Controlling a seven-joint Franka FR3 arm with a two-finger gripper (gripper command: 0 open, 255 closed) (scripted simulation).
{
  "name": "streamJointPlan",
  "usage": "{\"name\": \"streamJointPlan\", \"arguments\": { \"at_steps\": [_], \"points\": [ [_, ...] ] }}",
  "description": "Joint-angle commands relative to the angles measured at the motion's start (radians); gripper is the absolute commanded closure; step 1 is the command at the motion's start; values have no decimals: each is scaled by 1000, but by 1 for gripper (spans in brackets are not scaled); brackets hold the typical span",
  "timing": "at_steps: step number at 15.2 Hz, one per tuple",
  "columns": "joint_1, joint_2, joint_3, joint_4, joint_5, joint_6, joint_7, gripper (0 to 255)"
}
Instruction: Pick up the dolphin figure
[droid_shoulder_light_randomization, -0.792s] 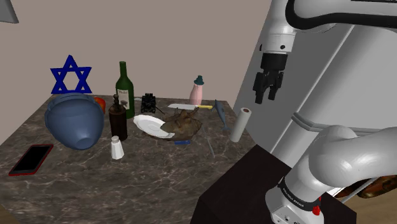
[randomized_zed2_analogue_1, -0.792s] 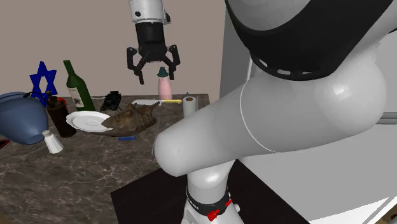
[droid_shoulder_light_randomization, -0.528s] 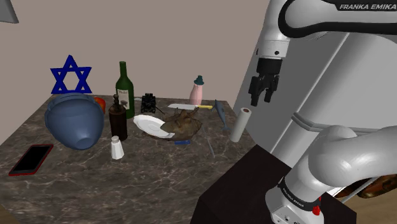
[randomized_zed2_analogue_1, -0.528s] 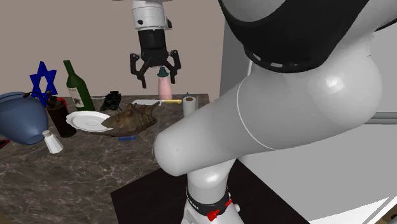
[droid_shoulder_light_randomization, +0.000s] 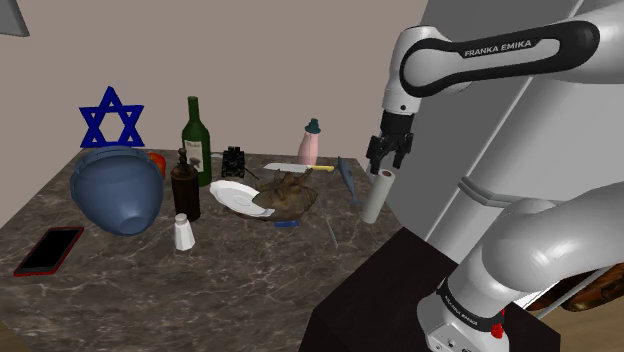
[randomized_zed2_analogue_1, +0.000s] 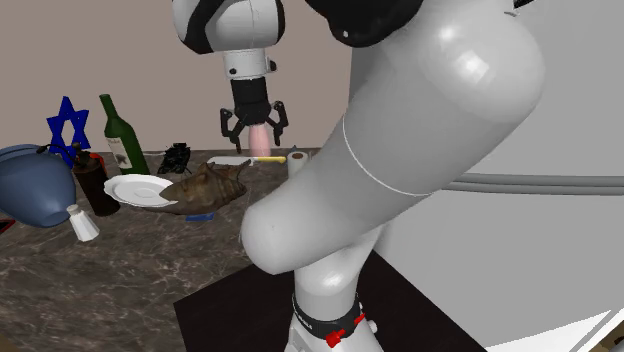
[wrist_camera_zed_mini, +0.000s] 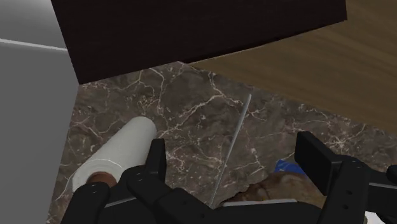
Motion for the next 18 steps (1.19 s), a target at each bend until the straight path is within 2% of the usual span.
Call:
{"name": "streamJointPlan", "arguments": {
  "at_steps": [1, 9, 18],
  "points": [
    [-15, 67, -11, 9, -18, 80, 2, 0],
    [-66, 328, -48, 58, -75, 363, 28, 0],
    [-115, 641, -93, 212, -114, 605, 62, 0]
  ]
}}
